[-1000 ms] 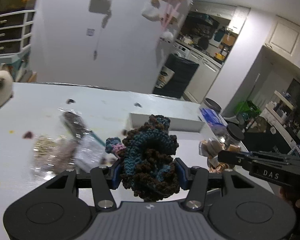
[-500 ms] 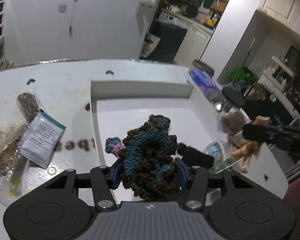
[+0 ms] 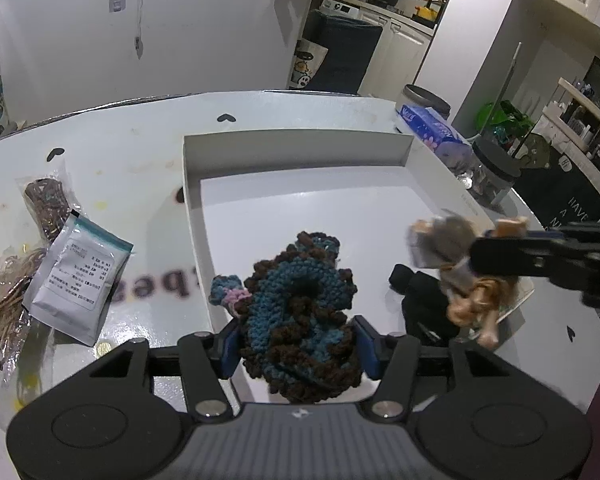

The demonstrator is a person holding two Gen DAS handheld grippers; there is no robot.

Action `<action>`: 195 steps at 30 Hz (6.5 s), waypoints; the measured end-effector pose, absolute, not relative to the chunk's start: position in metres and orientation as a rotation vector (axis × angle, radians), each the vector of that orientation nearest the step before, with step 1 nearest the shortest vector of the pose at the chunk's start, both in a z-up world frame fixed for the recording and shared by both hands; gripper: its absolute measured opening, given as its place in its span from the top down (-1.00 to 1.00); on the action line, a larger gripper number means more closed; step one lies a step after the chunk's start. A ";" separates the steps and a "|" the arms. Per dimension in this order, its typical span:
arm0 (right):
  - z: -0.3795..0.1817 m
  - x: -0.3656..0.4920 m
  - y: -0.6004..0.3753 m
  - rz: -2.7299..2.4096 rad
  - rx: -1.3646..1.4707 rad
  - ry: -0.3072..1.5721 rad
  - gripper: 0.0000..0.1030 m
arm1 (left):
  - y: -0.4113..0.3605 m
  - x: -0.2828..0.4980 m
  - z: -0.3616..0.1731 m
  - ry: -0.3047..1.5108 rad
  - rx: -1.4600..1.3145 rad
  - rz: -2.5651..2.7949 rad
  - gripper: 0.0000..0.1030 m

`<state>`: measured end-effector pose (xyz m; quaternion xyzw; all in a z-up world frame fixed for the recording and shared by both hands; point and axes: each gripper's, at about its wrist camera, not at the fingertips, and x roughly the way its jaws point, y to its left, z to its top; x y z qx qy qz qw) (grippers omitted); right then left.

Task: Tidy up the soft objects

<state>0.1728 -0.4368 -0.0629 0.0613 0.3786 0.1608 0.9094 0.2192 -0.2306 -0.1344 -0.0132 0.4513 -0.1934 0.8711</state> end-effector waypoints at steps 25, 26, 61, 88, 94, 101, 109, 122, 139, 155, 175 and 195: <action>-0.089 0.212 -0.433 0.443 0.156 0.911 -0.27 | -0.244 0.234 -0.150 0.983 0.102 -0.456 0.15; -0.088 0.211 -0.433 0.450 0.141 0.916 -0.31 | -0.243 0.234 -0.151 0.982 0.104 -0.454 0.15; -0.116 0.210 -0.432 0.356 0.057 1.033 0.11 | -0.224 0.223 -0.116 0.910 -0.044 -0.422 -0.21; -0.072 0.134 -0.463 0.147 0.024 0.783 -0.92 | -0.217 0.161 -0.084 0.854 -0.087 -0.381 -1.00; -0.073 0.123 -0.467 0.114 0.052 0.753 -1.00 | -0.213 0.148 -0.083 0.851 -0.083 -0.371 -1.00; -0.075 0.115 -0.462 0.083 0.054 0.764 -1.00 | -0.202 0.139 -0.081 0.839 -0.098 -0.358 -1.00; -0.071 0.107 -0.455 0.068 0.077 0.754 -1.00 | -0.190 0.133 -0.080 0.836 -0.107 -0.357 -1.00; -0.062 0.097 -0.426 0.041 0.084 0.730 -1.00 | -0.145 0.135 -0.078 0.837 -0.114 -0.311 -1.00; -0.062 0.108 -0.341 0.067 0.088 0.731 -1.00 | -0.041 0.141 -0.076 0.821 -0.136 -0.234 -1.00; -0.055 0.166 -0.235 0.150 0.124 0.721 -1.00 | 0.059 0.159 -0.078 0.779 -0.177 -0.124 -1.00; -0.129 0.272 -0.128 0.251 0.299 1.031 -0.66 | 0.105 0.167 -0.087 0.804 -0.222 -0.043 -1.00; -0.143 0.213 -0.164 0.299 -0.058 1.029 0.48 | 0.015 0.282 -0.148 0.963 -0.110 -0.141 -1.00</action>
